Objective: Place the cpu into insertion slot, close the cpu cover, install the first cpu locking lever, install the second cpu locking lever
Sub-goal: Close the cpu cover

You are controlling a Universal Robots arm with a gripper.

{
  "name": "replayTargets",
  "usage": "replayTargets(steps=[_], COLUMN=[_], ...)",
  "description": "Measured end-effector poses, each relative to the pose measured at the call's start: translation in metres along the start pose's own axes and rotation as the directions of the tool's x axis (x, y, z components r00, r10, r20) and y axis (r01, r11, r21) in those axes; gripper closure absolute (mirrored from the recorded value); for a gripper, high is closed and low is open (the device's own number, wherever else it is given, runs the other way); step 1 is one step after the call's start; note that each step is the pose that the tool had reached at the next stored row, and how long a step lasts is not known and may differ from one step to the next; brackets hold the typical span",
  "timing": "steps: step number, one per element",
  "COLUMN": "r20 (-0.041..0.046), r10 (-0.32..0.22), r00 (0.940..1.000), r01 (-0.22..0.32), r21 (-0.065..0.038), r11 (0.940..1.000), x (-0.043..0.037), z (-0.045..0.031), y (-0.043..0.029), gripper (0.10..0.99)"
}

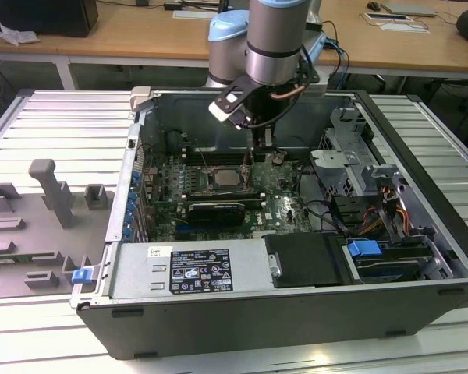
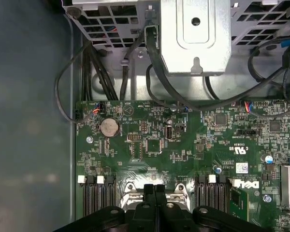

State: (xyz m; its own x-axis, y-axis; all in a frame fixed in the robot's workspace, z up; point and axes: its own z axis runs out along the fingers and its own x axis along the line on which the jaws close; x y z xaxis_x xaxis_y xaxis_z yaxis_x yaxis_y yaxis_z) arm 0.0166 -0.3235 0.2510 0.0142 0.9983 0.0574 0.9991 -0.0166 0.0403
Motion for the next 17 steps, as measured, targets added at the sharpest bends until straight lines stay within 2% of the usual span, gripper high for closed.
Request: replayTargets(steps=[13,17], r20=[0.0000,-0.0001], r10=[0.000,0.000], r00=[1.0000,1.0000], r01=[0.000,0.000], r21=[0.000,0.000], r11=[1.0000,1.0000], x=[-0.0001,-0.0006], z=[-0.0004,0.0049], y=[-0.0127,-0.0176], gripper=[0.980,0.980])
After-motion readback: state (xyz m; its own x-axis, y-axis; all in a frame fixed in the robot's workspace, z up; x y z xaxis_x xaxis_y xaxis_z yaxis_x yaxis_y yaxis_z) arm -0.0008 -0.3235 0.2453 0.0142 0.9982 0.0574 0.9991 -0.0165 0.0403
